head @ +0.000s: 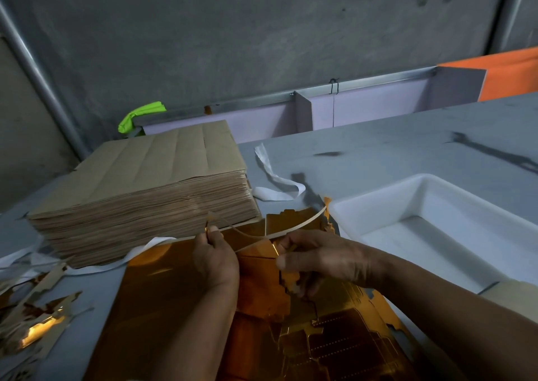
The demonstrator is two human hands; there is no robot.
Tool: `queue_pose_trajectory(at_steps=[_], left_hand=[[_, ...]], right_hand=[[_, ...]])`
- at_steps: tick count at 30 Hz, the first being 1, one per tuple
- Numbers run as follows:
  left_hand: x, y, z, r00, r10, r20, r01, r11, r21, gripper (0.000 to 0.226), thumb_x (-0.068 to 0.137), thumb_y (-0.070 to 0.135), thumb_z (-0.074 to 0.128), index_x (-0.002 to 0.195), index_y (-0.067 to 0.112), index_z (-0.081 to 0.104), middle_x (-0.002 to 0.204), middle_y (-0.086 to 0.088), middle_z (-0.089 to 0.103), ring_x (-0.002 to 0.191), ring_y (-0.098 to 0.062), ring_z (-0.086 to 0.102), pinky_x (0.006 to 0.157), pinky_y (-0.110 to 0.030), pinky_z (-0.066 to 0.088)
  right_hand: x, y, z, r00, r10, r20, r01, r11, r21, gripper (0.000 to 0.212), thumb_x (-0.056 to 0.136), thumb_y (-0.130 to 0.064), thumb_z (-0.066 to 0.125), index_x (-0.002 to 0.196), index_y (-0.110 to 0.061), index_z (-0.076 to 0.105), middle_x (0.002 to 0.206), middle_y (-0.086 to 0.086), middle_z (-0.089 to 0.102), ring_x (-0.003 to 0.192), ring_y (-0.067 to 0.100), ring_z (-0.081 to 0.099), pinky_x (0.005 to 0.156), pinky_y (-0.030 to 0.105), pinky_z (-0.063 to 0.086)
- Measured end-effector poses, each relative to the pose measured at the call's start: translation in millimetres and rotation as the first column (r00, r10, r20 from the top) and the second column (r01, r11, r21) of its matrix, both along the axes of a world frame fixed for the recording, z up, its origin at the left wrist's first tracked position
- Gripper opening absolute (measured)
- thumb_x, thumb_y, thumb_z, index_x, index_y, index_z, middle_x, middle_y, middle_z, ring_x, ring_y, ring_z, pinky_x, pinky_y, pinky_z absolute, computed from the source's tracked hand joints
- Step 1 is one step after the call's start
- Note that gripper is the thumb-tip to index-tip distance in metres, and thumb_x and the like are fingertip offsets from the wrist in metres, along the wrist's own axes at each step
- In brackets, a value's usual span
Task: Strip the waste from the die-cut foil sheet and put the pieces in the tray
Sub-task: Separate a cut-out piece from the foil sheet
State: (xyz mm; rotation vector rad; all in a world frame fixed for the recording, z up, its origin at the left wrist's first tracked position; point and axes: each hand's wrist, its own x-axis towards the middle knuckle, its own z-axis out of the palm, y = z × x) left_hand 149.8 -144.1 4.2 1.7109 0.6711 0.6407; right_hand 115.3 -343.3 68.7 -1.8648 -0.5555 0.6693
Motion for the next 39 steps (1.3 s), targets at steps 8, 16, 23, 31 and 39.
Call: queue_pose_trajectory(at_steps=[8, 16, 23, 31, 39], left_hand=[[0.8, -1.3, 1.1, 0.999, -0.016, 0.033, 0.016, 1.0, 0.003, 0.03, 0.104, 0.035, 0.04, 0.097, 0.013, 0.058, 0.08, -0.006, 0.057, 0.064, -0.017, 0.051, 0.056, -0.027, 0.037], [3.5, 6.9, -1.3, 1.0, 0.009, 0.025, -0.008, 1.0, -0.029, 0.031, 0.104, 0.038, 0.04, 0.093, 0.016, 0.058, 0.081, -0.009, 0.058, 0.06, -0.016, 0.049, 0.053, -0.027, 0.036], [3.5, 12.4, -2.0, 0.999, 0.022, 0.029, -0.02, 0.998, -0.054, 0.03, 0.103, 0.038, 0.042, 0.081, 0.021, 0.053, 0.072, -0.006, 0.053, 0.056, -0.015, 0.045, 0.051, -0.027, 0.034], [0.3, 20.5, -0.6, 0.999, 0.03, 0.02, -0.029, 0.996, -0.08, 0.026, 0.103, 0.034, 0.043, 0.09, 0.017, 0.058, 0.071, -0.003, 0.051, 0.055, -0.012, 0.043, 0.049, -0.027, 0.033], [-2.0, 14.4, 7.3, 1.0, -0.016, 0.006, 0.017, 0.995, -0.099, 0.026, 0.103, 0.032, 0.046, 0.087, 0.015, 0.059, 0.072, -0.004, 0.053, 0.058, -0.013, 0.045, 0.051, -0.027, 0.034]], right_hand=[[5.8, 0.2, -6.4, 0.994, -0.06, 0.095, 0.072, 0.989, -0.133, 0.017, 0.095, -0.009, 0.059, 0.107, -0.02, 0.058, 0.1, 0.012, 0.072, 0.076, 0.017, 0.071, 0.068, 0.027, 0.059], [6.6, 0.9, -5.0, 0.97, -0.152, 0.188, 0.175, 0.978, -0.113, 0.005, 0.097, -0.021, 0.06, 0.092, -0.02, 0.061, 0.074, 0.0, 0.067, 0.06, 0.008, 0.063, 0.058, 0.024, 0.051], [4.1, 0.1, -2.1, 0.965, -0.153, 0.212, 0.172, 0.982, -0.073, 0.009, 0.098, -0.021, 0.058, 0.094, -0.017, 0.065, 0.065, -0.008, 0.06, 0.055, 0.003, 0.054, 0.053, 0.019, 0.044], [8.5, -1.8, -5.5, 0.919, -0.281, 0.276, 0.309, 0.949, -0.063, 0.014, 0.099, -0.021, 0.056, 0.087, -0.021, 0.062, 0.073, -0.006, 0.06, 0.054, -0.002, 0.056, 0.051, 0.014, 0.044], [10.1, -0.4, -6.8, 0.88, -0.25, 0.404, 0.347, 0.919, -0.186, 0.016, 0.099, -0.027, 0.056, 0.083, -0.029, 0.058, 0.083, -0.007, 0.061, 0.07, 0.007, 0.064, 0.058, 0.016, 0.047]])
